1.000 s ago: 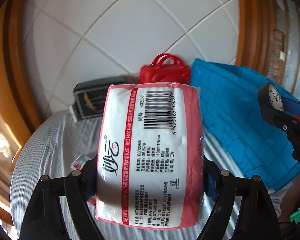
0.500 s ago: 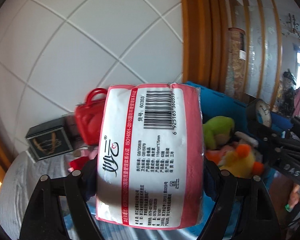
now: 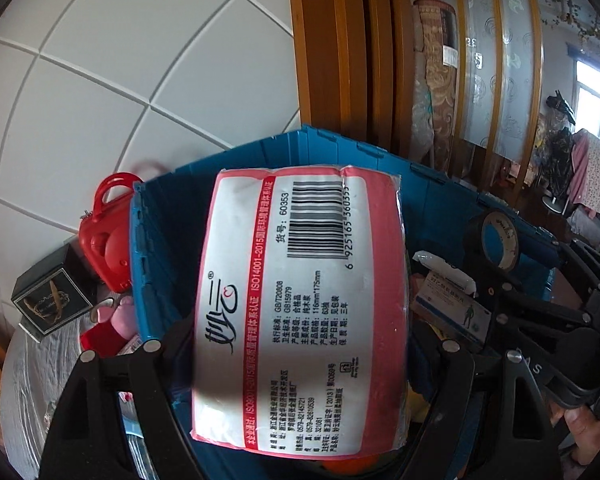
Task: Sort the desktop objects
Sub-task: 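Carry the tissue pack and tape roll over the blue bin, then open both tools to drop the tissue pack and tape into the bin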
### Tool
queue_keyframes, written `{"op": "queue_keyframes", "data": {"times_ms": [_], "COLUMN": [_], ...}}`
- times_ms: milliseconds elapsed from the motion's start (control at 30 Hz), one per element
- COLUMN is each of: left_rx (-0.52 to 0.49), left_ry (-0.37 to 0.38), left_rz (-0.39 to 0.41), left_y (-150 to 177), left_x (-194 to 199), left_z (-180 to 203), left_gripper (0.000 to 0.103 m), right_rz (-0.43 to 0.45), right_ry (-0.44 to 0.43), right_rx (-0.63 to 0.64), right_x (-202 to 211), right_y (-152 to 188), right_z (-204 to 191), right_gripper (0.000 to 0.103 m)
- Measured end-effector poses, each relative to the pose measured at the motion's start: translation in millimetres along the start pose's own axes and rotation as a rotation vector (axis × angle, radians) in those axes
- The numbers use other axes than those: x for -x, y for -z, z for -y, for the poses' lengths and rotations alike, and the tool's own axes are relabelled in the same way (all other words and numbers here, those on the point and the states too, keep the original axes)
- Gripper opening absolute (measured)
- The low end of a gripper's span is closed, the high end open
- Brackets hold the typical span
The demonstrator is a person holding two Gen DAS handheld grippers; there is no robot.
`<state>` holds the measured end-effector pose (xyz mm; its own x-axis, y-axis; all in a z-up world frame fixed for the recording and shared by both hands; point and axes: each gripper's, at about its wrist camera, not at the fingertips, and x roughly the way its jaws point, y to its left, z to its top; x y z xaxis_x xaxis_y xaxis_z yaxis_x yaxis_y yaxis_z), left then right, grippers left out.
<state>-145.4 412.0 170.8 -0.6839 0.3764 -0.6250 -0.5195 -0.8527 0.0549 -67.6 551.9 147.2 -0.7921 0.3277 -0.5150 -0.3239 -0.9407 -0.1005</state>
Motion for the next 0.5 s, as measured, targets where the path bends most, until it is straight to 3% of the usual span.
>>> {"op": "queue_keyframes", "data": {"times_ms": [500], "left_rx": [-0.019], "left_ry": [-0.076], "left_rz": [-0.054], "left_y": [-2.8], "left_x": [-21.8], "left_z": [11.9], "left_gripper": [0.084], "right_rz": [-0.073], "right_ry": [0.004], "right_rx": [0.009], "right_x": [-38.5], "right_y": [10.6], "right_z": [19.2], "right_gripper": [0.057]}}
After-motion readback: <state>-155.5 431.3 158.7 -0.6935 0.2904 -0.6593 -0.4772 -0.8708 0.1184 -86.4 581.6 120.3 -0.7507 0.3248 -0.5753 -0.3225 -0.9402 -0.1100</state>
